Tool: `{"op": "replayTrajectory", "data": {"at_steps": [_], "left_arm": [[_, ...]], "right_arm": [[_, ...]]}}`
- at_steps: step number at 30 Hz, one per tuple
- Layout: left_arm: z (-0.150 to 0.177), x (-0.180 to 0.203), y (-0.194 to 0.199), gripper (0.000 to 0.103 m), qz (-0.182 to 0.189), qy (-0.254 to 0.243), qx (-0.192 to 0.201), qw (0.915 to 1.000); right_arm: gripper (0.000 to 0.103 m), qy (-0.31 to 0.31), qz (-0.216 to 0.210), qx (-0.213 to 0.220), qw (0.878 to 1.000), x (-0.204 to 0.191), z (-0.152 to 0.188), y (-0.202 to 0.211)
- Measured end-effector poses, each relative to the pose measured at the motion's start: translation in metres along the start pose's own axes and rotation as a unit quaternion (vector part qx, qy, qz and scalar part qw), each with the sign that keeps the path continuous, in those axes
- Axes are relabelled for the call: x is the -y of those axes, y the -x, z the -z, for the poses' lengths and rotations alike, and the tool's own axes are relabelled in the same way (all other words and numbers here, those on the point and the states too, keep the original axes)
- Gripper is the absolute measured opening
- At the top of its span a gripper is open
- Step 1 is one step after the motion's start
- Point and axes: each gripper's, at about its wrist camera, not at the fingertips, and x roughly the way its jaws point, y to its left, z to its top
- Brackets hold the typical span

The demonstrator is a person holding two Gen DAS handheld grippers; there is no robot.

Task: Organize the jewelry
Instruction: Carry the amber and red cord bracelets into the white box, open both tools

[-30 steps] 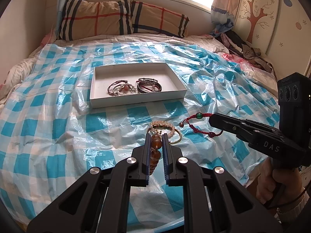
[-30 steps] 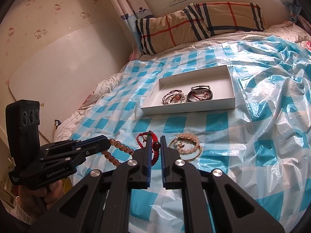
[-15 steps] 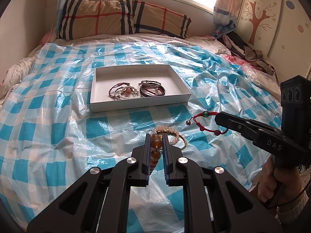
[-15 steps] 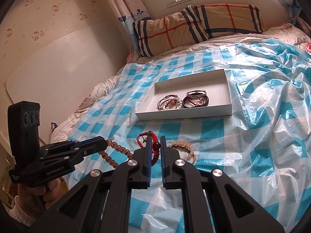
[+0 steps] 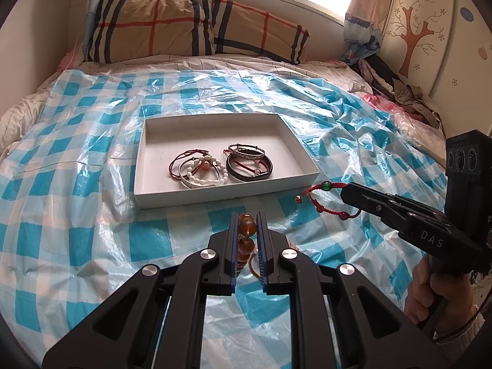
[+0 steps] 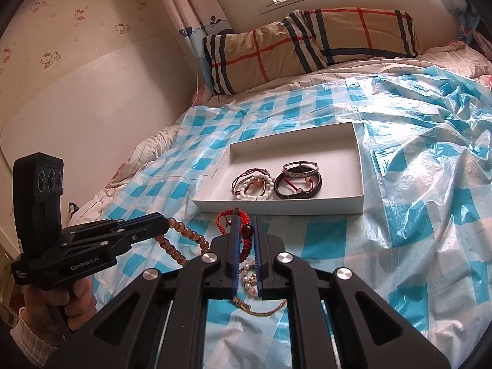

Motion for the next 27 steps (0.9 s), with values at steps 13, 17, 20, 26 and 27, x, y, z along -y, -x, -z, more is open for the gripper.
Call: {"op": "replayTrajectory", "data": {"at_steps": [13, 17, 20, 26, 27], "left_arm": [[-0.052, -0.009, -0.064, 0.01, 0.024, 0.012, 0.005, 0.9996], [-0.06, -0.015, -0.081, 0.01, 0.031, 0.02, 0.003, 0.9993], [-0.066, -0.02, -0.09, 0.01, 0.036, 0.026, 0.006, 0.999], [-0.079, -0.023, -0.102, 0.01, 0.044, 0.026, 0.015, 0.9986], [-0.081, -0.024, -0.104, 0.01, 0.045, 0.028, 0.017, 0.9984]], "right_arm": [[0.009, -0.004, 0.011, -0.006, 1.0, 0.03, -0.031, -0.064], [0.009, -0.003, 0.011, -0.006, 1.0, 0.034, -0.036, -0.079], [0.009, -0.003, 0.012, -0.005, 1.0, 0.037, -0.04, -0.088], [0.009, -0.001, 0.015, -0.003, 1.0, 0.041, -0.047, -0.102], [0.009, 0.0, 0.016, -0.003, 1.0, 0.042, -0.048, -0.105]]}}
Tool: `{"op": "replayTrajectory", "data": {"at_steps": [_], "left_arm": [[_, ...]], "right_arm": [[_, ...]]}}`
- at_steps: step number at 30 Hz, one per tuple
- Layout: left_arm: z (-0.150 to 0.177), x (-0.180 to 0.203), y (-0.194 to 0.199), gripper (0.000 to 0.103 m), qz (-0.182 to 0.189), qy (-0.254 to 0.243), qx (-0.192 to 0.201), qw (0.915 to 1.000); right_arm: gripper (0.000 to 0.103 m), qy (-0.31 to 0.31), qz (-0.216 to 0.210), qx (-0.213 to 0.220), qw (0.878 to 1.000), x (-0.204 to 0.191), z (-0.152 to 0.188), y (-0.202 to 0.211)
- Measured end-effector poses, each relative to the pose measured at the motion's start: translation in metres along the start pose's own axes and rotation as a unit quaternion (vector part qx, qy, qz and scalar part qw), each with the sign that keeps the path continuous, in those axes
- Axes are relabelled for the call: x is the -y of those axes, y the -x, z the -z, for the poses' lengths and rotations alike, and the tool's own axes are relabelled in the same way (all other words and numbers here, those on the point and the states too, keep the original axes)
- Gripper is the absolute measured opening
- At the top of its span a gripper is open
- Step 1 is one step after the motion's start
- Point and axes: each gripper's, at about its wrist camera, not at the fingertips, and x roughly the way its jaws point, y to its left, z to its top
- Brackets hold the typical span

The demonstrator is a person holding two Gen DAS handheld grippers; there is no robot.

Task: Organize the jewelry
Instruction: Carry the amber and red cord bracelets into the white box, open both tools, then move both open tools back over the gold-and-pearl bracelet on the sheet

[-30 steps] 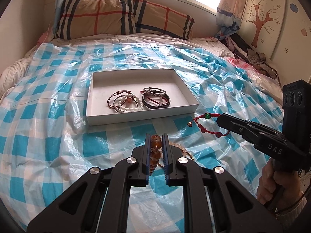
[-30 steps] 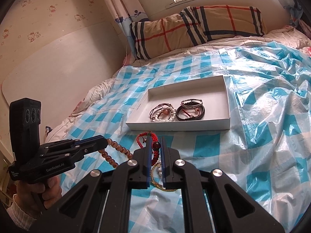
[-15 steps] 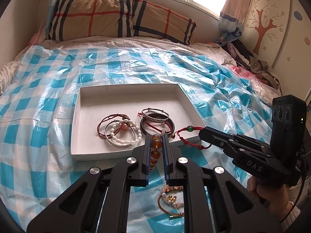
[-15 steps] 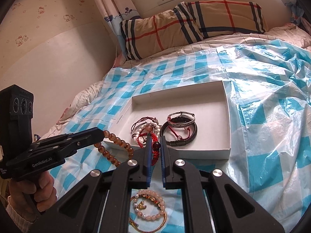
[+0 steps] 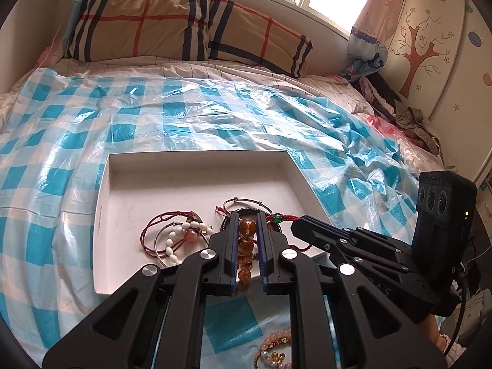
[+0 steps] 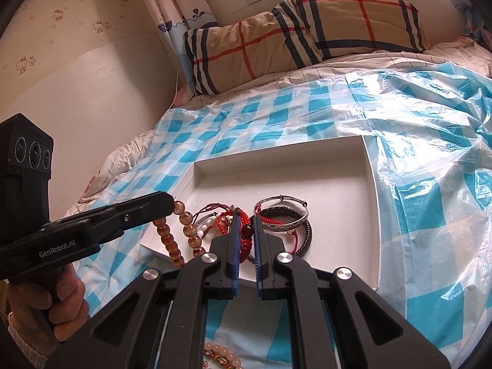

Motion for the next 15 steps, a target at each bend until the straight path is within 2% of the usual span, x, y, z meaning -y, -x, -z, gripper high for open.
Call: {"op": "replayTrajectory", "data": {"at_steps": [3, 4, 5, 6, 8, 11, 15], "left_arm": [[-0.005, -0.005, -0.01, 0.011, -0.006, 0.003, -0.001, 1.0], [-0.006, -0.007, -0.017, 0.01, -0.016, 0.0, -0.008, 0.9998], [-0.006, -0.011, -0.025, 0.011, -0.035, -0.005, -0.018, 0.9992], [-0.004, -0.015, -0.032, 0.011, -0.053, -0.007, -0.026, 0.9982], [-0.001, -0.024, -0.037, 0.011, -0.062, 0.001, -0.036, 0.9974], [0.004, -0.026, -0.029, 0.011, -0.075, -0.009, -0.027, 0.9968], [0.011, -0.03, -0.019, 0.011, -0.074, -0.004, -0.025, 0.997]], "right_arm": [[0.009, 0.0, 0.007, -0.003, 1.0, 0.002, -0.002, -0.01], [0.016, -0.001, 0.01, -0.006, 1.0, 0.003, -0.003, -0.013], [0.033, 0.0, 0.013, -0.009, 1.0, 0.004, -0.003, -0.017], [0.038, 0.001, 0.014, -0.01, 1.0, 0.004, -0.003, -0.018], [0.038, 0.005, 0.013, -0.01, 1.0, 0.002, -0.002, -0.017], [0.038, 0.013, 0.016, -0.007, 1.0, 0.0, 0.001, -0.01], [0.038, 0.008, 0.016, -0.015, 1.0, 0.003, 0.008, 0.0]]}}
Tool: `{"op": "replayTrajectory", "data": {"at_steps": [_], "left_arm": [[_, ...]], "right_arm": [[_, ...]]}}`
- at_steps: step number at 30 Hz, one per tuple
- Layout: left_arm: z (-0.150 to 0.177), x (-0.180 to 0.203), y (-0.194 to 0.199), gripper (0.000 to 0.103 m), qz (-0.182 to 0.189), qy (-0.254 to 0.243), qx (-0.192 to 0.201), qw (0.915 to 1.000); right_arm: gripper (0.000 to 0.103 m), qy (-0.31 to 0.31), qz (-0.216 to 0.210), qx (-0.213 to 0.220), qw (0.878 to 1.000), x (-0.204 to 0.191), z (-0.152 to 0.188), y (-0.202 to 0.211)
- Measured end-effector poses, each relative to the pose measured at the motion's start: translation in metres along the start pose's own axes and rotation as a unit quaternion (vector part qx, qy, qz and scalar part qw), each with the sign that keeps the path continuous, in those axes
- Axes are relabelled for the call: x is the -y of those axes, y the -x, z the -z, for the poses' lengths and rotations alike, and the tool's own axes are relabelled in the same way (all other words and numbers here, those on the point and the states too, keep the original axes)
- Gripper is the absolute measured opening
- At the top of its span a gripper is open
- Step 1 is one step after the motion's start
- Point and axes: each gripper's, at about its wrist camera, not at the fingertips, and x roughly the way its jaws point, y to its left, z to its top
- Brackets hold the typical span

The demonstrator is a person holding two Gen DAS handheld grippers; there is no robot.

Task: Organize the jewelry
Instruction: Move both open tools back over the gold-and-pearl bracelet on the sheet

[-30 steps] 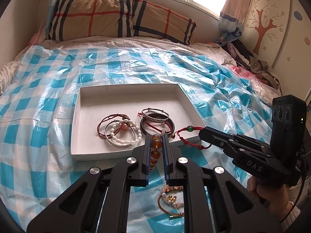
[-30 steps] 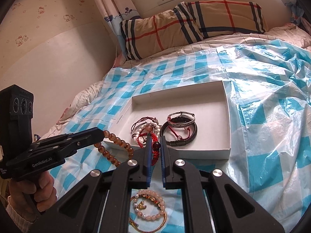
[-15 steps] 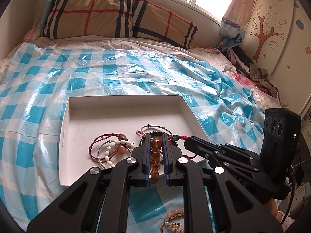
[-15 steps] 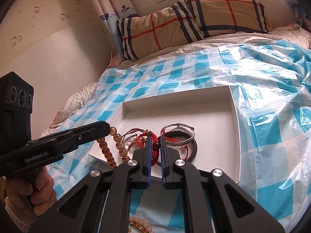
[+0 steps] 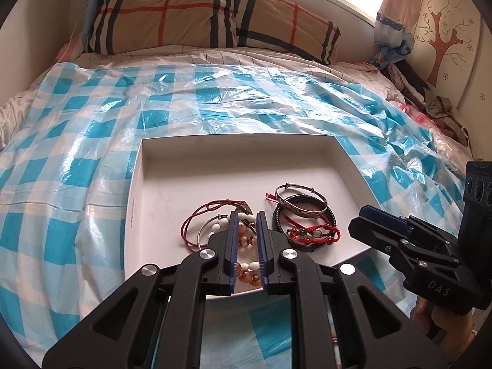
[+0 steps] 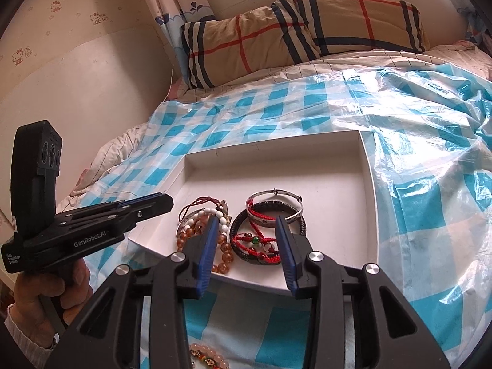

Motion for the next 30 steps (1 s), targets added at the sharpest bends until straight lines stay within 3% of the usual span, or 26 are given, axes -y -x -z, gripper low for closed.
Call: {"op": "replayTrajectory", "data": {"at_steps": [6, 14, 25, 30], "left_arm": [[0.029, 0.003, 0.022, 0.015, 0.008, -0.007, -0.007, 0.9999], [0.088, 0.029, 0.031, 0.023, 0.025, -0.046, -0.06, 0.9969], [0.094, 0.045, 0.049, 0.035, 0.026, -0.057, -0.052, 0.9967], [0.093, 0.05, 0.06, 0.039, 0.028, -0.059, -0.048, 0.9967]], "right_arm": [[0.038, -0.003, -0.005, -0.023, 1.0, 0.003, 0.024, 0.022], [0.038, 0.0, -0.014, -0.079, 0.997, -0.001, 0.072, 0.036], [0.036, 0.012, -0.031, -0.129, 0.991, -0.016, 0.089, 0.016], [0.017, 0.005, -0.039, -0.142, 0.989, -0.016, 0.095, 0.012]]}}
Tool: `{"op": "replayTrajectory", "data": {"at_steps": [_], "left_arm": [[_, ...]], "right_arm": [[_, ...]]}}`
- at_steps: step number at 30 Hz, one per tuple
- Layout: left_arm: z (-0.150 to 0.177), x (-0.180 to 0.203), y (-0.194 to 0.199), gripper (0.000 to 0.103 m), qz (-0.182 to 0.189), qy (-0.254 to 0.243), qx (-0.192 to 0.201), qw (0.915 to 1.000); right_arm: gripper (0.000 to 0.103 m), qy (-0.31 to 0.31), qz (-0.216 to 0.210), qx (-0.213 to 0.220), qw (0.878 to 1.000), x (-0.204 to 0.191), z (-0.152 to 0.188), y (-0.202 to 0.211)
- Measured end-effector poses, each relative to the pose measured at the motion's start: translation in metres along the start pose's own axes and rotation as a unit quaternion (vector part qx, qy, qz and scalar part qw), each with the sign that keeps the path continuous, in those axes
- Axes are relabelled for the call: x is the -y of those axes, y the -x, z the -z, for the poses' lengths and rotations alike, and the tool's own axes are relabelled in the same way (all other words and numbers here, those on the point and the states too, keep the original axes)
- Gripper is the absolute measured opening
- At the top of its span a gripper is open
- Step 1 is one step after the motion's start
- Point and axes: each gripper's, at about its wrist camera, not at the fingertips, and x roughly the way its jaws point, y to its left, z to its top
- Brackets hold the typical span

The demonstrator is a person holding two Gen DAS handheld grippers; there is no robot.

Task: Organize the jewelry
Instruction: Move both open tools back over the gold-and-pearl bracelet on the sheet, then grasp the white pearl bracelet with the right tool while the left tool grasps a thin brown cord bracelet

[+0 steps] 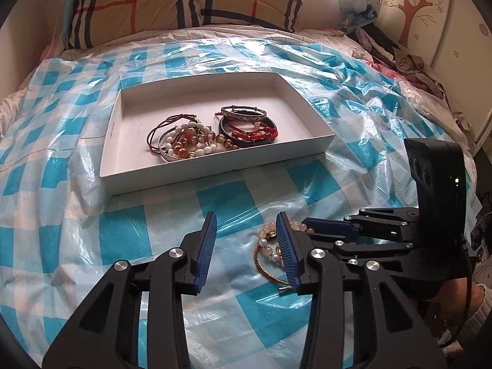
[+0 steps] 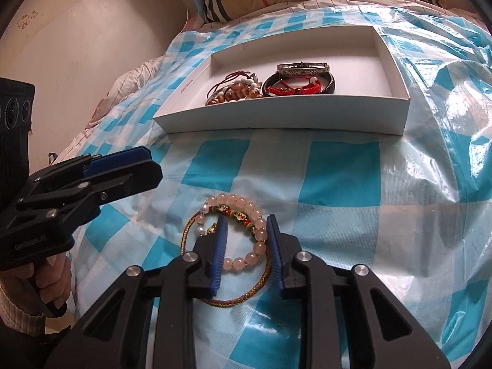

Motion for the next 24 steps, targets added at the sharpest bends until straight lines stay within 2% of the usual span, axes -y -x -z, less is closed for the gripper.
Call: {"op": "replayTrajectory", "data": {"at_steps": [1, 3, 9, 15, 21, 24], "left_arm": [[0.0, 0.001, 0.002, 0.039, 0.0, -0.001, 0.001, 1.0], [0.001, 0.003, 0.006, 0.041, 0.001, -0.001, 0.003, 1.0], [0.003, 0.006, 0.014, 0.044, -0.004, -0.005, 0.002, 1.0], [0.017, 0.009, 0.006, 0.047, -0.017, -0.02, -0.03, 0.9992], [0.029, 0.021, -0.015, 0.048, -0.015, -0.057, -0.07, 0.9959], [0.022, 0.03, -0.023, 0.056, -0.029, -0.077, -0.068, 0.9943]], "right_arm": [[0.01, -0.007, -0.007, 0.001, 1.0, 0.002, 0.001, 0.001], [0.009, -0.019, -0.016, 0.007, 1.0, 0.005, 0.002, 0.005], [0.009, -0.039, -0.019, 0.045, 0.998, 0.009, 0.01, 0.031], [0.009, -0.065, -0.004, 0.074, 0.995, 0.024, 0.018, 0.064], [0.009, -0.069, 0.038, 0.061, 0.995, 0.042, 0.029, 0.072], [0.009, -0.067, 0.054, 0.04, 0.995, 0.046, 0.031, 0.064]]}}
